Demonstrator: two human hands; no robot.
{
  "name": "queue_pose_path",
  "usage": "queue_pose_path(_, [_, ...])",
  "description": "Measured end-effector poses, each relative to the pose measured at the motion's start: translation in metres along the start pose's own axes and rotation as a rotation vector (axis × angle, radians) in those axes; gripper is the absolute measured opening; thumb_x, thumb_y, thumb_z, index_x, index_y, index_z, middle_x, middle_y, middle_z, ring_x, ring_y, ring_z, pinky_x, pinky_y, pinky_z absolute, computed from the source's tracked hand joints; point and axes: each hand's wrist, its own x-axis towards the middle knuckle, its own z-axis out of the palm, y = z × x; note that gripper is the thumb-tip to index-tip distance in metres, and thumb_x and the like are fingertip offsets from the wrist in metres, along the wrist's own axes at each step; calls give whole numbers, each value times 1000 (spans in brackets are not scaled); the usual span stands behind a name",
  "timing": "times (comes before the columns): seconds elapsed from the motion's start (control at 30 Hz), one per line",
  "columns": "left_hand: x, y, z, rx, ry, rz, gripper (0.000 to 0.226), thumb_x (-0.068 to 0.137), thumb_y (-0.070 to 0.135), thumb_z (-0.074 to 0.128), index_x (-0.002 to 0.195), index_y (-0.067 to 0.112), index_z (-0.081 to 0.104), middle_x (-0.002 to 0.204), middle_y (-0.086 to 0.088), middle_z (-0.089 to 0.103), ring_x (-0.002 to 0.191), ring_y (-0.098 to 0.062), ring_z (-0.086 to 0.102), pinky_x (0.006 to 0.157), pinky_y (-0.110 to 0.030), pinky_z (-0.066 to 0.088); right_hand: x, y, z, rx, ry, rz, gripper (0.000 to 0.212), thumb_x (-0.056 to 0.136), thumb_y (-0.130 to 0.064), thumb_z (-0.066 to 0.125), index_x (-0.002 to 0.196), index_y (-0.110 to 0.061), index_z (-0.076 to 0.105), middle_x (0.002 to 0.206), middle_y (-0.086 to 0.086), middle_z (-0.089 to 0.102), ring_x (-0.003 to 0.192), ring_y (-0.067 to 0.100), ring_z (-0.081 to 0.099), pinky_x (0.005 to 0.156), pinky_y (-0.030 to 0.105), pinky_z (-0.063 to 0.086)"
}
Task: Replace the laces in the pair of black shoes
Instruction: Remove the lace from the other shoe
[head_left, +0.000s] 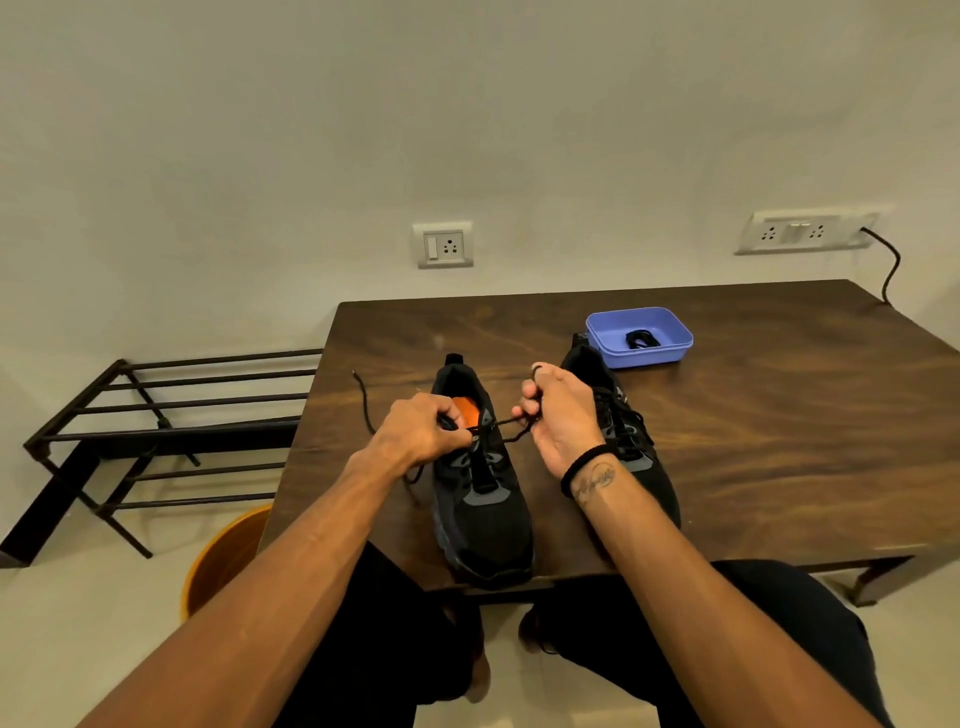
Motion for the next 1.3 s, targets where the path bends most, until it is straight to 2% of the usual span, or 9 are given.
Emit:
queue_pose_path(0.13, [-2,-2,0,6,12,2,8,87,32,78,91,27,74,89,8,72,81,-5,68,74,-22,54,-10,8,0,-1117,-321,-560,10,104,-21,47,100,-24,56,86,-2,66,78,16,63,69,36,53])
queue_pose_path(0.33, [-4,-5,-2,-31,13,-9,6,86,30,78,84,30,72,84,13,70,75,0,64,65,-11,46,-6,-8,-10,-1419,-312,-747,4,102,-22,45,99,-20,47,81,4,60,73,26,59,70,51,53])
queue_pose_path(0.5, [-5,-5,-2,-10,27,12,7,85,32,77,80,32,71,82,11,71,72,-2,64,58,-11,41,-21,12,-4,-1711,-526,-741,24,98,-36,61,108,-14,58,107,9,54,105,30,53,80,45,52])
queue_pose_path(0.63, [-6,-6,-3,-10,11,24,7,86,33,77,82,34,70,81,12,70,74,-5,65,62,-14,42,-14,16,-1,-1725,-431,-804,21,104,-32,51,113,-14,54,112,8,57,108,29,52,81,46,52])
queue_pose_path(0.73, [-4,-5,-2,-3,-11,11,7,86,31,78,86,33,71,79,13,66,72,-3,61,62,-14,40,-8,19,-6,-1472,-255,-699,14,106,-29,44,101,-16,46,95,7,62,88,30,57,74,53,53])
queue_pose_path(0.93, [-2,-4,-3,-20,-45,-6,8,86,30,78,86,34,70,84,11,66,79,-6,62,70,-18,44,2,7,1,-174,54,-155,19,111,-17,36,97,-10,48,91,11,74,81,20,77,85,43,61])
queue_pose_path(1.07, [-2,-6,-3,-38,-29,-16,7,84,29,78,85,34,73,93,9,71,87,-9,66,78,-20,48,9,-11,-8,528,220,154,22,109,-5,32,95,-10,48,70,5,48,50,14,46,54,31,48])
queue_pose_path(1.17, [-4,-7,-5,-49,-24,-29,6,84,29,79,85,32,74,96,9,72,91,-8,67,75,-18,47,13,-26,-22,243,284,19,23,107,-12,44,85,-16,49,64,0,37,47,10,28,42,23,27])
queue_pose_path(1.3, [-6,-6,-5,-23,-56,26,8,91,30,72,86,35,71,93,10,69,85,-6,64,73,-20,46,11,-32,-27,-628,79,-217,15,95,-27,69,84,-16,68,74,-3,65,65,14,56,58,29,49])
